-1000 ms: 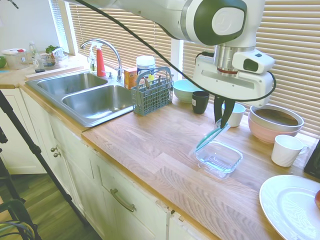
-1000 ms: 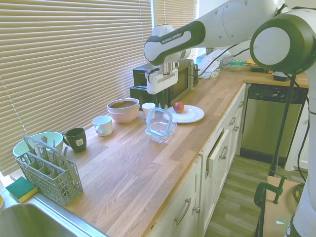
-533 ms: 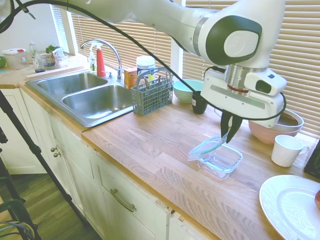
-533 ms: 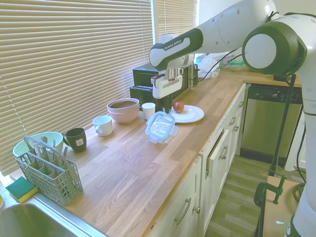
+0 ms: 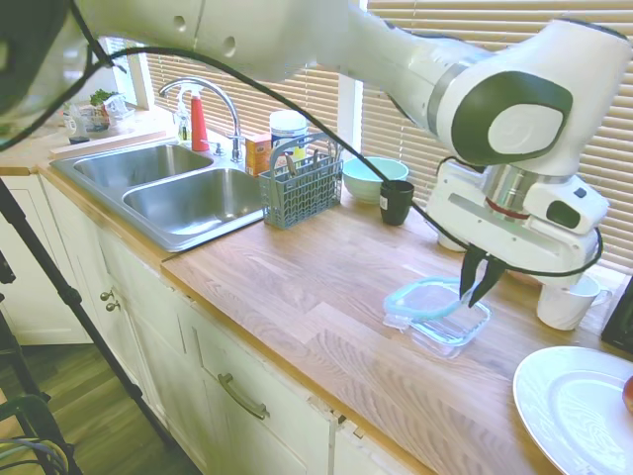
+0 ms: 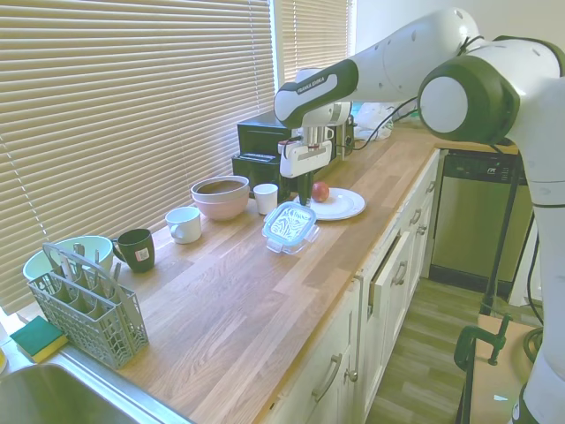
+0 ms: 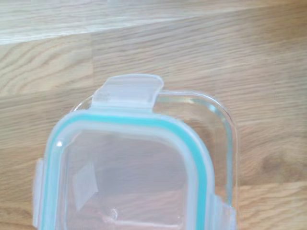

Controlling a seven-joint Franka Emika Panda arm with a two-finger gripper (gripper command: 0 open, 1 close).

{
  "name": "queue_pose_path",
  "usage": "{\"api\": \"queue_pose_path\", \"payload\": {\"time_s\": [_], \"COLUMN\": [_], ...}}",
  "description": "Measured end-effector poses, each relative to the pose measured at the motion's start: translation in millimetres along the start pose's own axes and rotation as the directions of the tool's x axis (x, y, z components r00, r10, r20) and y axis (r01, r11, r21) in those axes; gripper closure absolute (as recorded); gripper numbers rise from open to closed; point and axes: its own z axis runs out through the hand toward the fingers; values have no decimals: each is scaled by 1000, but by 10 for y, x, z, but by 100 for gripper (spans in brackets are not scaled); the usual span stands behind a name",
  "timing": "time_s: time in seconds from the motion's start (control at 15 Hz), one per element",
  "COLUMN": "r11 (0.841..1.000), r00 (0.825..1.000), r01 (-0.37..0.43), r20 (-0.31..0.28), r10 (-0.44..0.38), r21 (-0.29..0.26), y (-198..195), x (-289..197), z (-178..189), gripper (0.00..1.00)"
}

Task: Cover the lid of the food container

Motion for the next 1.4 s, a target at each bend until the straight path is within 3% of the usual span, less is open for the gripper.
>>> {"api": "queue_pose_path", "payload": {"time_s": [0.33, 1.0, 1.4], "r11": [1000, 999, 998], "r00": [999, 994, 995], "r01": [-14, -53, -53], "r20": [28, 95, 91], "r10": [15, 53, 51], "r21": [-17, 3, 17], "y": [5, 132, 135], "x": [272, 581, 674], "z": [179, 381, 344], "gripper": [100, 100, 100]}}
